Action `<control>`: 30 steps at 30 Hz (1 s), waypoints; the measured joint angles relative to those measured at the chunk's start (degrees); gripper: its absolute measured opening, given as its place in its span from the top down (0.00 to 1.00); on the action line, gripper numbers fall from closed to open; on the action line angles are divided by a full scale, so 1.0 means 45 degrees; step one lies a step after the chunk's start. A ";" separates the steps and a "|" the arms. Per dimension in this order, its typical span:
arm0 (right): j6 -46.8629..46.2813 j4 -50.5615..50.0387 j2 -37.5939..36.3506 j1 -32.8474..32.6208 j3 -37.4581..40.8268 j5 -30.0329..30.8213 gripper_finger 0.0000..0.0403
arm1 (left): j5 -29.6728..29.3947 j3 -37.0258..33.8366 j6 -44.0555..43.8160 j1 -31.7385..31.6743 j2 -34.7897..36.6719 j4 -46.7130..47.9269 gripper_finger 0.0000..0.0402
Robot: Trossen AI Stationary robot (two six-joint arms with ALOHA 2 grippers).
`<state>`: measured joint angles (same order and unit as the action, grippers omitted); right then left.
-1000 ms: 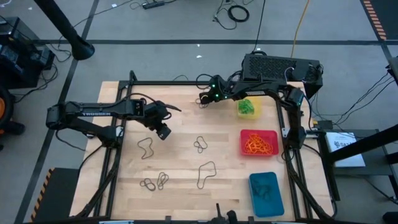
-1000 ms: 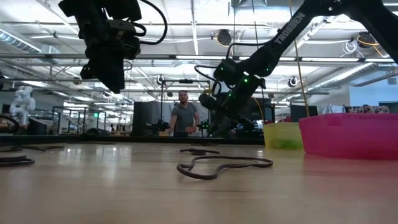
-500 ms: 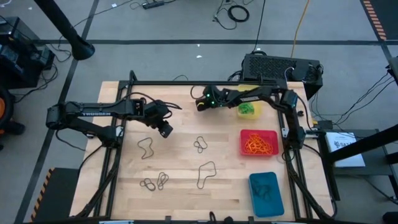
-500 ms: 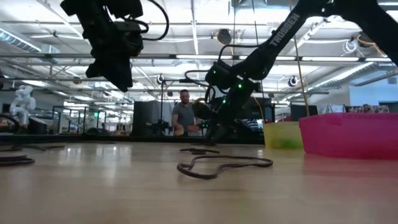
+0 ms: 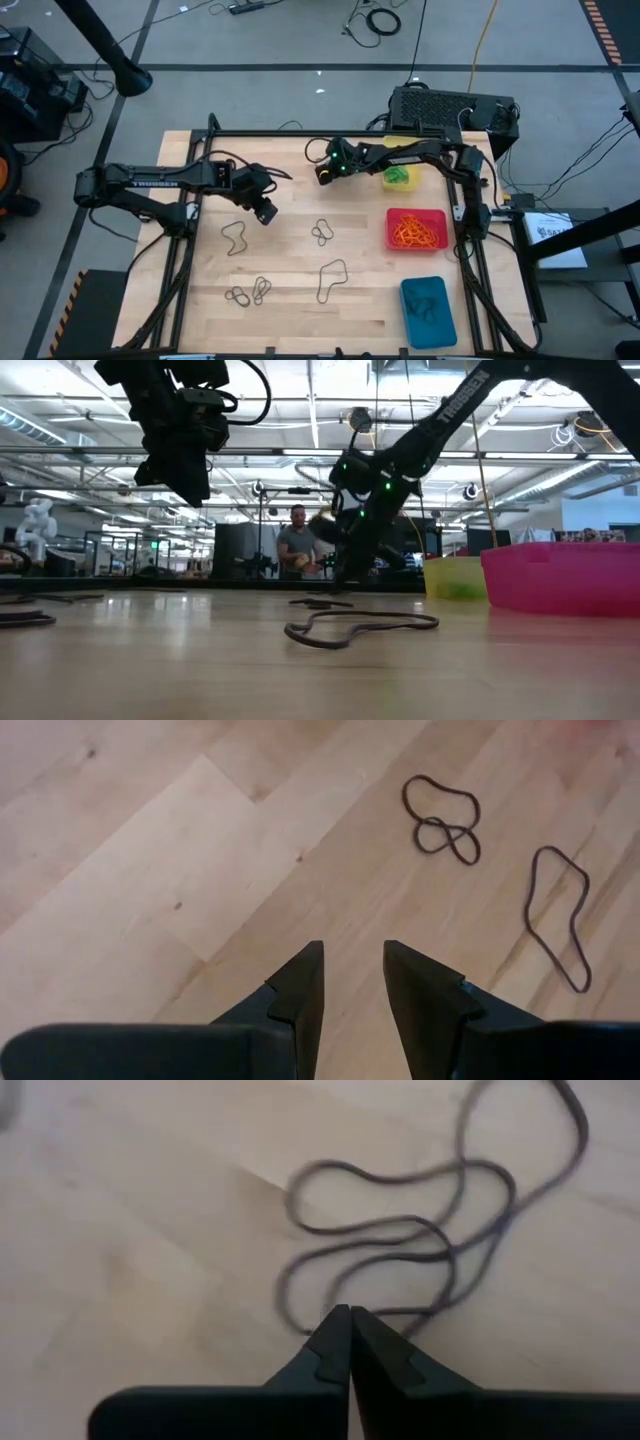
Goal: Sort rubber bands into baskets
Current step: Put the violet rubber band into the blue bin
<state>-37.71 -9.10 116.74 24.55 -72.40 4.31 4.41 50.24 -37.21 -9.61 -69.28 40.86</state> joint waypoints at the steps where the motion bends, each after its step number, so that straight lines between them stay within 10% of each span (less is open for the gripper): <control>1: 0.0105 -0.0048 -0.0158 -0.0036 0.0005 -0.0001 1.00 | -0.0004 0.0000 0.0005 0.0013 0.0000 0.0000 0.72; 11: -0.0121 -0.0108 -0.0814 0.0055 -0.0005 0.0250 0.96 | -0.0107 0.0000 0.0015 0.0024 0.0000 -0.0004 0.72; 30: 0.0855 0.0048 0.0842 -0.0778 -0.0063 0.0826 0.59 | -0.0204 0.0000 0.0029 0.0284 0.0000 -0.0208 0.72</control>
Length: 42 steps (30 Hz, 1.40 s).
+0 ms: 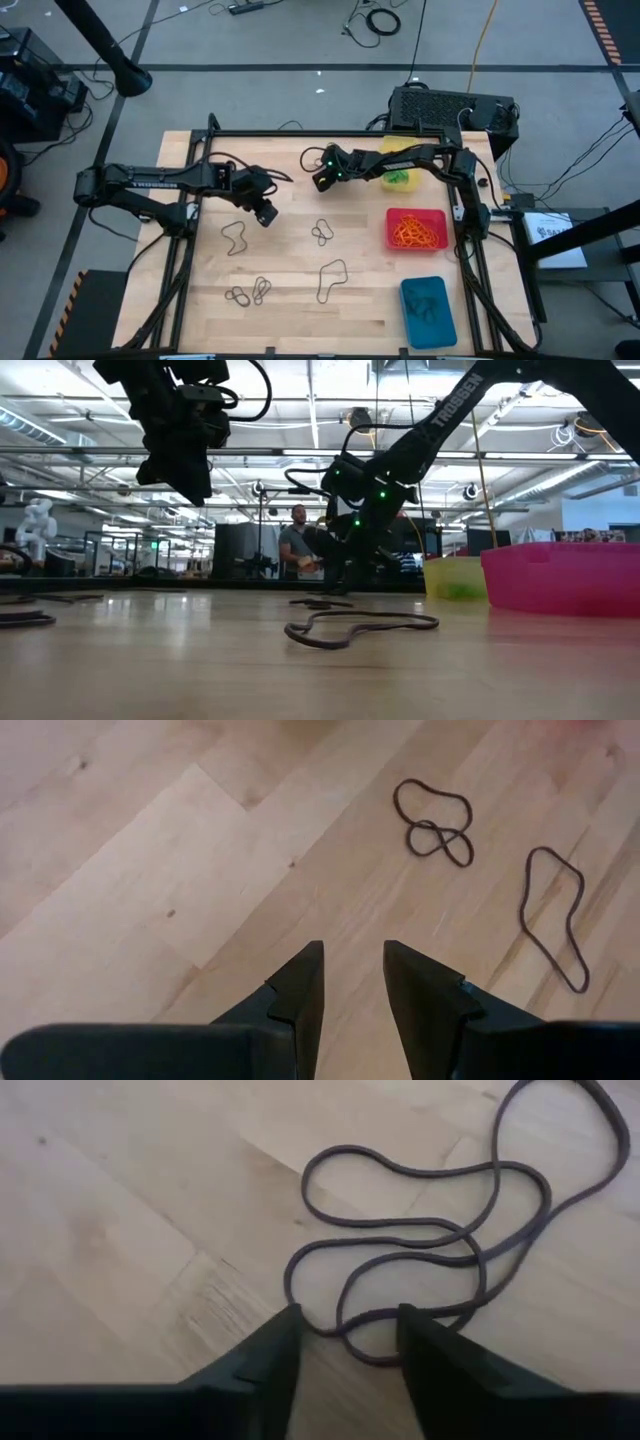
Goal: Sort rubber bands into baskets
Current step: Put the violet rubber band into the blue bin
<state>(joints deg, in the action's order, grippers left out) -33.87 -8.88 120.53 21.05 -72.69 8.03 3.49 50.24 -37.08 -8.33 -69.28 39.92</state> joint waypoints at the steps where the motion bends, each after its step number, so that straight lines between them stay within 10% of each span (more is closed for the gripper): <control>1: 0.0004 -0.0086 -0.0004 -0.0065 0.0000 0.0066 0.62 | -0.0003 0.0000 0.0000 0.0054 0.0000 0.0005 0.72; 6: 0.0485 -0.0391 -0.0412 -0.0222 0.0050 -0.0260 0.94 | -0.0283 0.0000 0.0000 0.0246 0.0000 0.0000 0.72; 12: 0.0661 -0.1602 -0.1488 -0.0327 -0.0224 -0.0520 0.99 | -0.0581 0.0000 0.0002 0.0517 0.0000 0.0000 0.72; 29: 0.1015 -0.2087 -0.6111 -0.0700 -0.0651 0.0123 1.00 | -0.1229 0.0000 0.0068 0.1287 -0.0005 -0.0816 0.72; 42: 0.0293 -0.2399 -0.5037 -0.0716 -0.0651 -0.0146 0.82 | -0.1229 0.0000 -0.0029 0.1921 -0.0005 -0.1781 0.72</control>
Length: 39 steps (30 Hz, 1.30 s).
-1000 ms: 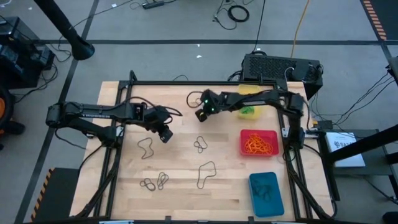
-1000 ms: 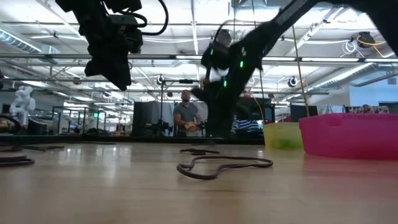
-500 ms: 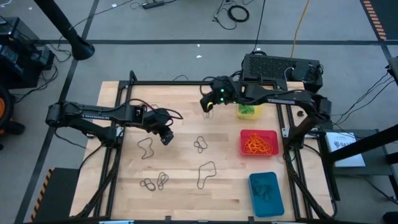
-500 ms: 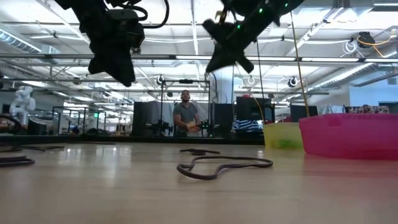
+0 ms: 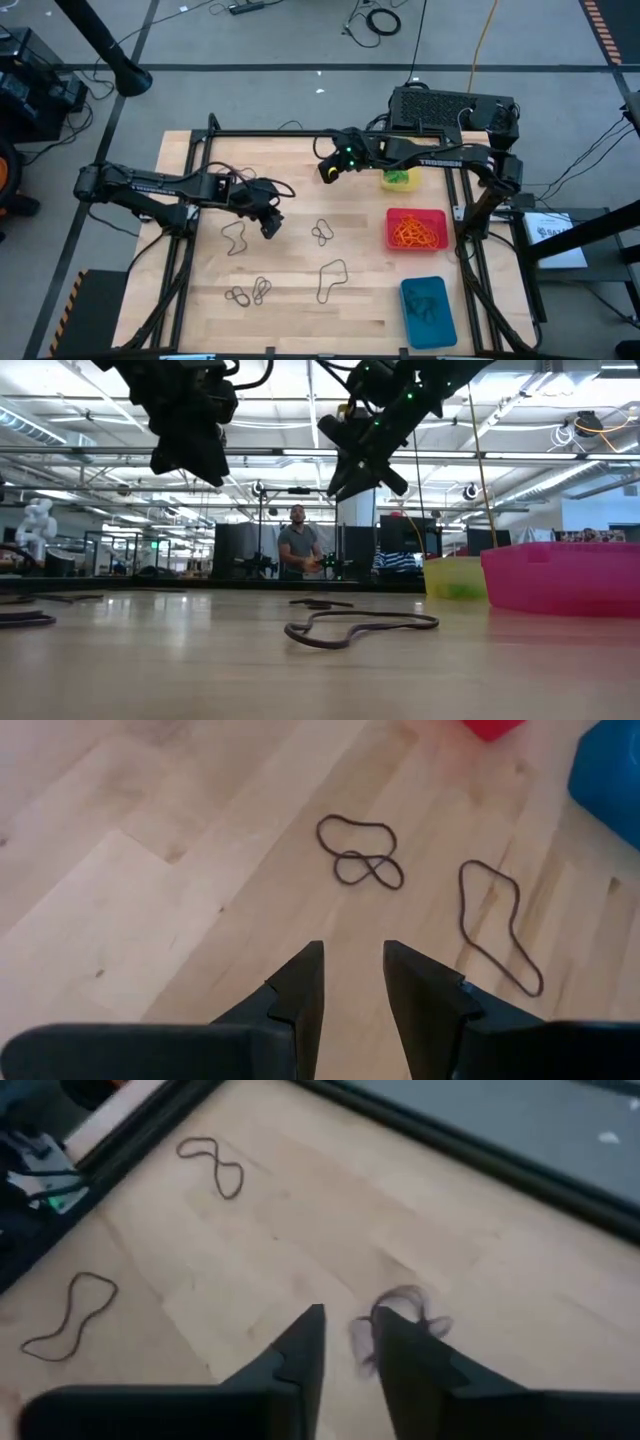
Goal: Sort rubber bands into baskets
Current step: Put the violet rubber band into the blue bin
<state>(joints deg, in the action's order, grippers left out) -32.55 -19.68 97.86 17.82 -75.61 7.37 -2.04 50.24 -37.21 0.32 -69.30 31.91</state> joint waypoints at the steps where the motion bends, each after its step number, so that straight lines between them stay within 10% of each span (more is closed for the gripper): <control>1: -0.0121 -0.0066 0.0040 0.0000 0.0000 -0.0042 0.79 | 0.0000 0.0000 0.0000 0.0051 0.0000 -0.0001 0.72; 16: -0.0324 -0.1210 0.1794 -0.0054 -0.0019 0.0694 0.52 | -0.0794 0.0000 -0.0655 0.0700 0.0000 0.0013 0.72; 32: -0.1473 -0.1468 0.4503 -0.0934 -0.0058 0.0961 0.53 | -0.1175 0.0000 -0.0661 0.0879 -0.0005 0.0124 0.72; 39: -0.1293 -0.0786 0.4669 -0.0808 -0.0081 0.1056 0.75 | -0.1239 0.0000 -0.0651 0.0879 -0.0010 0.0125 0.72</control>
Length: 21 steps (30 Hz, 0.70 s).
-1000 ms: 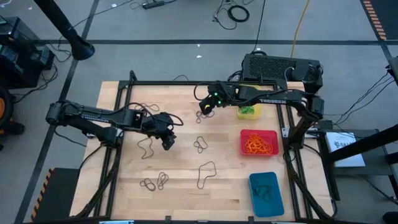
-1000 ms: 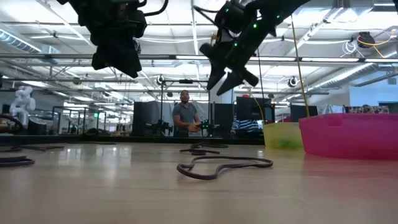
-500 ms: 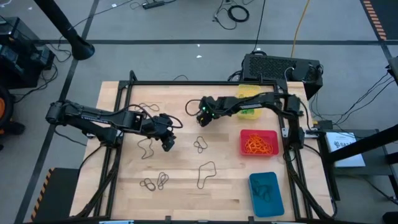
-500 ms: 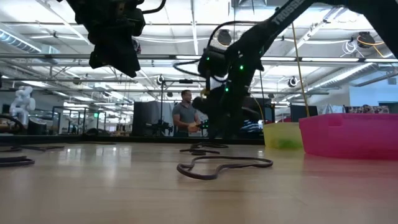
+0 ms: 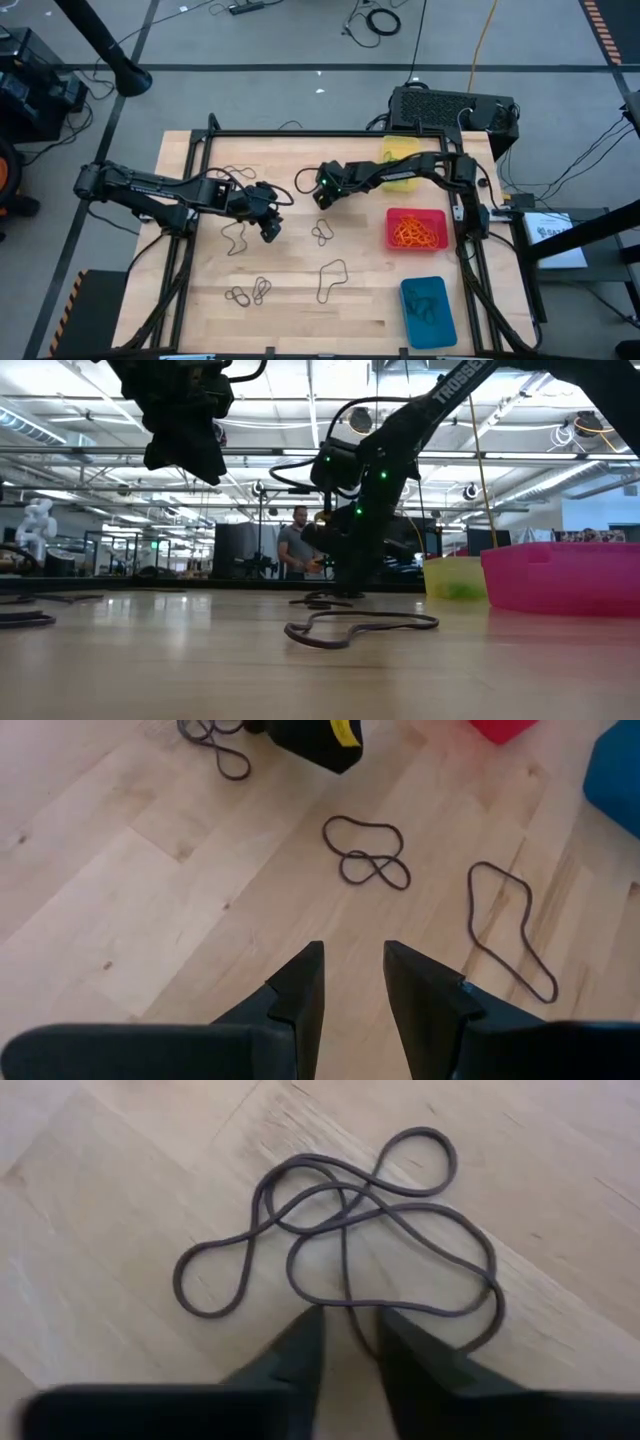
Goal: Sort rubber bands into baskets
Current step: Put the violet rubber band into the blue bin
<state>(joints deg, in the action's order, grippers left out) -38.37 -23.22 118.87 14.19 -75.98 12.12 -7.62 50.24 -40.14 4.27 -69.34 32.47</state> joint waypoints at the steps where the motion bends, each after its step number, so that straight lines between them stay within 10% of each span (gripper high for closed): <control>1: 0.0034 -0.0137 -0.0121 0.0073 -0.0050 -0.0189 0.80 | 0.0000 0.0000 0.0000 0.0000 0.0000 -0.0004 0.72; 4: 0.0633 -0.0771 -0.0402 0.0120 -0.0204 -0.0217 0.96 | 0.0000 0.0000 0.0005 0.0000 0.0000 0.0000 0.72; 21: 0.0957 -0.2945 -0.4498 -0.0480 -0.1551 0.0494 1.00 | 0.0000 0.0005 0.0667 0.0058 0.0005 -0.0207 0.72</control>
<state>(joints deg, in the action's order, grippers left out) -34.06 -36.47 98.63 12.03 -82.96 14.34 -7.62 50.26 -37.14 4.53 -69.32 31.54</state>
